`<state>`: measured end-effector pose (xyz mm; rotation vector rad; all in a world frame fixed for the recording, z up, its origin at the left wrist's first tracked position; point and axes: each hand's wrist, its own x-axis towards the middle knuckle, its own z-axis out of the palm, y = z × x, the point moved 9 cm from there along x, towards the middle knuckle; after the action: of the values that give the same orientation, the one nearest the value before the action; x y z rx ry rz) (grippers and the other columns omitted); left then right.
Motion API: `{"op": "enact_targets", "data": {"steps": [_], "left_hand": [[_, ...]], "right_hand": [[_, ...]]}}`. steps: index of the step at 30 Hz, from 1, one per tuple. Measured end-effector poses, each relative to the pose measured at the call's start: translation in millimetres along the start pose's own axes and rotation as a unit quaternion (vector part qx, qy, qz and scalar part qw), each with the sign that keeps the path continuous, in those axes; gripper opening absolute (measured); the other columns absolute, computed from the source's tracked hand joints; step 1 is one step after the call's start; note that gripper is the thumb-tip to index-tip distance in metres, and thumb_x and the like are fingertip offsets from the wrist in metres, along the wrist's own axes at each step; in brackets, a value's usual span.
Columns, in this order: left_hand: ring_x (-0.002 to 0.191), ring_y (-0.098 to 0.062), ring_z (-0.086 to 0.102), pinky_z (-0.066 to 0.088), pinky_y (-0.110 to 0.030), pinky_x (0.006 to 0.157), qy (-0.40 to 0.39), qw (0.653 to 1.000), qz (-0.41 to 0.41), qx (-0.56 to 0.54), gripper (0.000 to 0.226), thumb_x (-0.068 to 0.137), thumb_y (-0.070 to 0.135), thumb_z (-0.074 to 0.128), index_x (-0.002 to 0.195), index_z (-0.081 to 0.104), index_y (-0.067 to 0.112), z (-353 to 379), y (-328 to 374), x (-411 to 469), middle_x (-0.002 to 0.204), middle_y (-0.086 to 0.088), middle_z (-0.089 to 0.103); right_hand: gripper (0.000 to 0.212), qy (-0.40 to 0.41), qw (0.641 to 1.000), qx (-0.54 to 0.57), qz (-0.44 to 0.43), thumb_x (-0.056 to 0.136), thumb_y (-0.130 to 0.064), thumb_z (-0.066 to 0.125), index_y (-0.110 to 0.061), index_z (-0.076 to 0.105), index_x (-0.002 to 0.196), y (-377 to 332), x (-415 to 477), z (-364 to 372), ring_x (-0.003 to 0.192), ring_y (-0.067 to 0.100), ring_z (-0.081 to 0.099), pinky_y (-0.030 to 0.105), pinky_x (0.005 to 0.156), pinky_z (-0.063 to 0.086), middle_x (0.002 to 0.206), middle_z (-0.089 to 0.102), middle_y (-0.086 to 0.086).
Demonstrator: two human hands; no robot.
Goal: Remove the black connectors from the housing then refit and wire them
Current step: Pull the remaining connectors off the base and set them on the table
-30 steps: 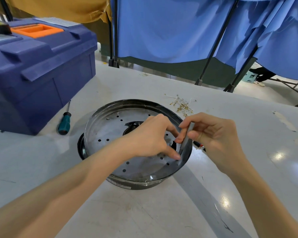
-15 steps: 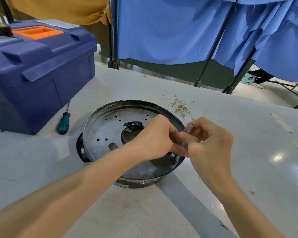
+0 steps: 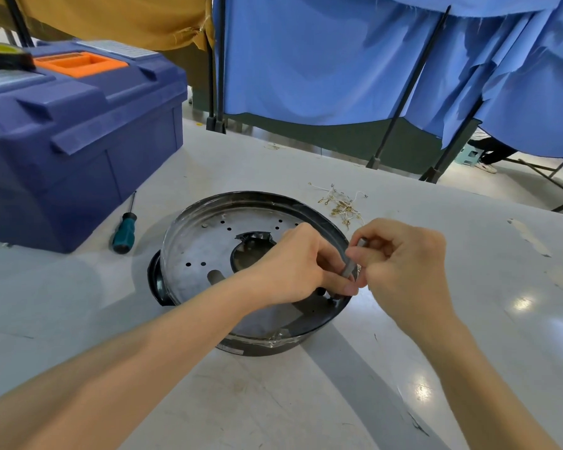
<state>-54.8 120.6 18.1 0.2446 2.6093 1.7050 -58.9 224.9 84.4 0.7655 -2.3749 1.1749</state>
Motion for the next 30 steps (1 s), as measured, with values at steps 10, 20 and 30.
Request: {"op": "enact_targets", "data": {"steps": [10,20,30], "left_hand": [[0.059,-0.007,0.052,0.042,-0.021,0.063,-0.010,1.000,-0.028,0.001,0.008,0.080,0.006,0.075,0.072,0.070,0.005,1.6,-11.2,2.2,0.065,-0.008,0.064],[0.056,-0.011,0.053,0.044,-0.026,0.056,0.016,1.000,0.008,-0.009,0.015,0.063,0.005,0.083,0.071,0.071,0.007,-2.7,-0.1,-0.9,0.059,0.000,0.063],[0.077,-0.018,0.070,0.055,-0.035,0.081,0.010,1.000,-0.002,-0.014,0.012,0.073,-0.001,0.078,0.076,0.075,0.011,-2.1,-7.7,4.6,0.078,-0.010,0.074]], "right_hand": [[0.013,-0.146,0.983,0.097,0.060,0.077,0.006,0.073,-0.007,0.072,0.076,1.5,4.5,9.3,0.050,0.021,0.065,0.025,0.052,0.052,0.058,0.065,0.004],[0.008,0.108,0.993,0.003,0.055,0.059,-0.004,0.055,-0.008,0.063,0.060,3.0,-21.4,1.2,0.048,0.014,0.048,0.022,0.046,0.037,0.052,0.051,-0.004],[0.011,-0.139,0.979,0.111,0.095,0.075,0.002,0.077,-0.008,0.074,0.077,5.6,1.4,6.1,0.045,0.018,0.061,0.021,0.046,0.048,0.056,0.066,0.008]]}}
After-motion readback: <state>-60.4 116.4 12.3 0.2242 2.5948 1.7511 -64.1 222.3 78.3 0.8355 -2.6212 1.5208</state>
